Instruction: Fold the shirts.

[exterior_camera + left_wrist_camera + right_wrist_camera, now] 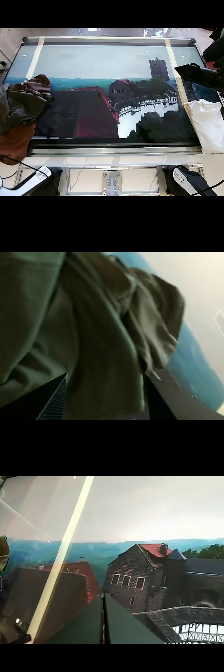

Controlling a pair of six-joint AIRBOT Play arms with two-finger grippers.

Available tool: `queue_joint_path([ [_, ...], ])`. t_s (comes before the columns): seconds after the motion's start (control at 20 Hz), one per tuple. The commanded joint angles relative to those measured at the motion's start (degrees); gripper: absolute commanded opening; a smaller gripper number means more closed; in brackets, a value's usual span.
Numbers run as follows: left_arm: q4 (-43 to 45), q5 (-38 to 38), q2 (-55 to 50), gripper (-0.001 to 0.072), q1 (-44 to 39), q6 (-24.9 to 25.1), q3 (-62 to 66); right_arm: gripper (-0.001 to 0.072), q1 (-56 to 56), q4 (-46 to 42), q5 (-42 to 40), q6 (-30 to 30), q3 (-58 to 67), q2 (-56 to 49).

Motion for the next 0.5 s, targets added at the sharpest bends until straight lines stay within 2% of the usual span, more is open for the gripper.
queue_joint_path([
  [0.0,-10.2,-5.9,-9.2,0.0572,9.7,-2.6,0.0,0.0072,0.0,2.8,0.1,0.0,0.1,0.0],
  [0.1,-15.3,-4.0,-13.5,0.0573,9.9,2.5,0.0,0.0360,0.0,4.2,0.1,0.0,0.1,0.0],
  [0.15,-18.3,-2.9,-15.2,0.0573,9.9,5.9,0.0,0.0431,0.0,4.8,0.1,0.0,0.1,0.0],
  [0.25,-22.4,-0.7,-17.4,0.0573,9.9,10.9,0.0,0.0431,0.0,5.4,0.1,0.0,0.1,0.0],
  [0.45,-22.2,0.3,-17.7,0.0572,10.7,17.4,0.1,0.0431,0.0,5.4,0.0,0.0,0.1,0.0],
])
